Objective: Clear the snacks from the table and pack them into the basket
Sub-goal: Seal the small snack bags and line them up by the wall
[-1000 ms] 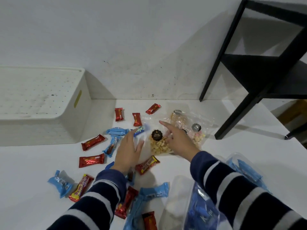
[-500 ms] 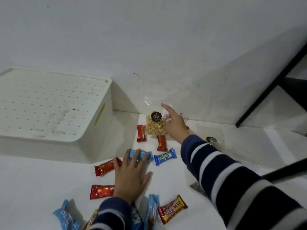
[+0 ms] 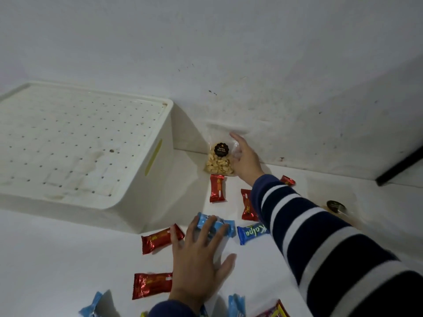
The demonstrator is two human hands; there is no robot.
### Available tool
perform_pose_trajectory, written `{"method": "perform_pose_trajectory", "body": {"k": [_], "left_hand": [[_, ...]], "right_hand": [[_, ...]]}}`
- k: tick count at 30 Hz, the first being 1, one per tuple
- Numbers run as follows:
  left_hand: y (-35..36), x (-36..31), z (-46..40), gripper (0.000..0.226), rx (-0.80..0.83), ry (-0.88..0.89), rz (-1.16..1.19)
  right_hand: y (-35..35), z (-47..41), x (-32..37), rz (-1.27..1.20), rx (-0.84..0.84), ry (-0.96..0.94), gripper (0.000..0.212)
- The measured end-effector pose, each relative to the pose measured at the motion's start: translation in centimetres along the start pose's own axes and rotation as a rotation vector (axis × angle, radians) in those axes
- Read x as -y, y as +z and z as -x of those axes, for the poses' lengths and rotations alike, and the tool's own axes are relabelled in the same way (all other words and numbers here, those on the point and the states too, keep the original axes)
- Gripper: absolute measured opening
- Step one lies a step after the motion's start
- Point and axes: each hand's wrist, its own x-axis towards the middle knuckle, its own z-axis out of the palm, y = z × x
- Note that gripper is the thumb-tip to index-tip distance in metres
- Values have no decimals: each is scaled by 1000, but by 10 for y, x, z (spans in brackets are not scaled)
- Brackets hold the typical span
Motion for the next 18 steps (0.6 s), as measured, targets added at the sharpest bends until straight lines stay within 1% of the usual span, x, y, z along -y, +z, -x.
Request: {"method": "perform_pose_trajectory", "body": {"k": [2,4,7,9,11,13,16,18], "left_hand": [[0,1,2,57,34,-9,-10],[-5,0,4,61,84,-17,-15],[-15,-1,2,78,79,27,-64],[-23,-3,4,88,145,28,-71],[-32,-11,8,91,131,35,-104],[-37,-27,9,88,103,42,-91],[-37,-66,9,82,12,137,7],[-34,-97,10,75,-48,213,125]], "right_hand": [[-8,4,4,132,67,40,72],[-16,17,7,280,134,62,61],[-33,52,8,424,274,75,61],[-47,80,11,478,319,66,56],[-64,109,14,520,328,43,49],[-83,132,11,562,336,39,47],[-115,156,0,640,296,61,43],[-138,166,-6,694,234,86,42]]}}
